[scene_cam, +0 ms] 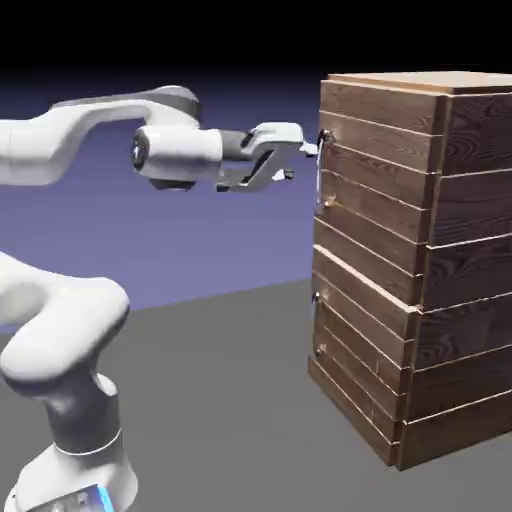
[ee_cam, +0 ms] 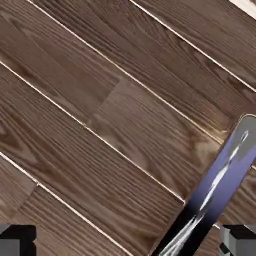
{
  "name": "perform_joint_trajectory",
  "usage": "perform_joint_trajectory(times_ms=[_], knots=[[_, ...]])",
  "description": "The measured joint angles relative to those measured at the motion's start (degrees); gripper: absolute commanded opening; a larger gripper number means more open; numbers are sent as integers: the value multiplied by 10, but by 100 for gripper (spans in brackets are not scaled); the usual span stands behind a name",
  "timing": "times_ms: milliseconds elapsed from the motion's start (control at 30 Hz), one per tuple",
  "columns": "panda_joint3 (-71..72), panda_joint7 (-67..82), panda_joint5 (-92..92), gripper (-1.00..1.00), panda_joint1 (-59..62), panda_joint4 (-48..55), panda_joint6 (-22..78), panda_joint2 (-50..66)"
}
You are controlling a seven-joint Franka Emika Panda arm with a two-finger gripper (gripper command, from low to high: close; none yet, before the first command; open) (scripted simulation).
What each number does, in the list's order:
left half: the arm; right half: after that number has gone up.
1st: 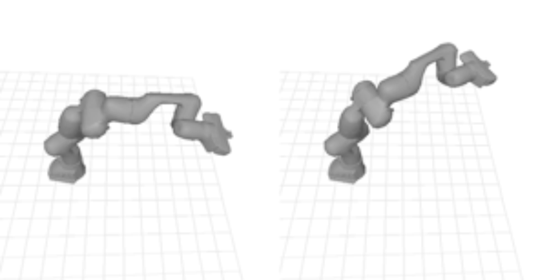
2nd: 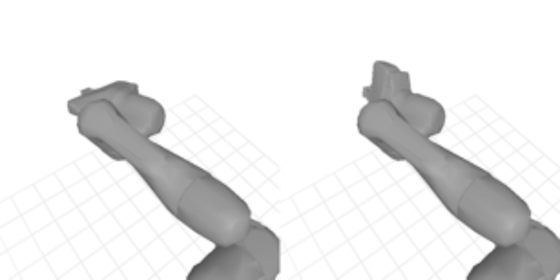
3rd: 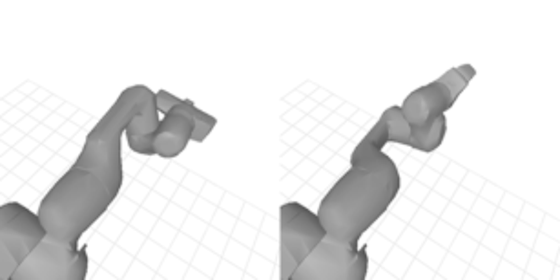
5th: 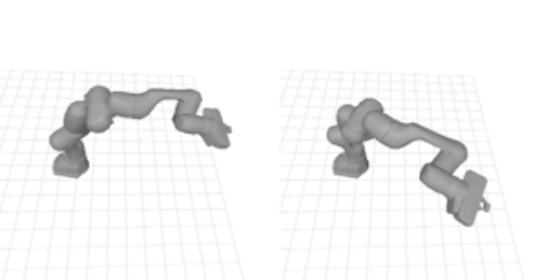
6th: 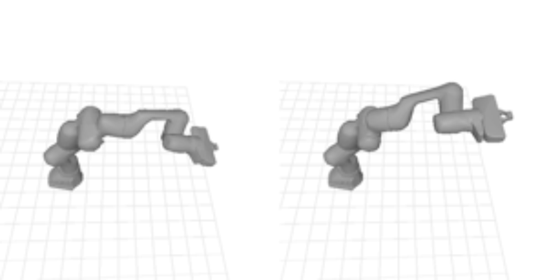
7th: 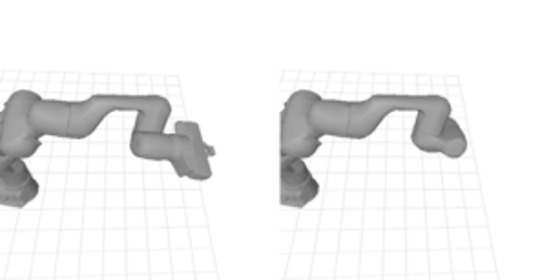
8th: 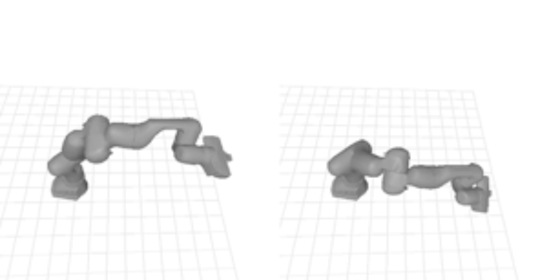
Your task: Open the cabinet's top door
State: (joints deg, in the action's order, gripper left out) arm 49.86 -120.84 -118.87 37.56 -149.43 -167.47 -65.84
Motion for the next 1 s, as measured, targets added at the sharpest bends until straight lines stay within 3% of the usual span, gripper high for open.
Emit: perform_joint_trajectory(times_ms=[333, 567, 600, 667, 1000], knots=[[105, -165, -250, 0, 80, 24, 14, -70], [143, -155, -281, 0, 185, 87, 53, -50], [144, -155, -282, -100, 186, 88, 54, -50], [144, -155, -282, -100, 186, 88, 54, -50], [-42, -113, -166, -100, 6, -108, 258, -83]])
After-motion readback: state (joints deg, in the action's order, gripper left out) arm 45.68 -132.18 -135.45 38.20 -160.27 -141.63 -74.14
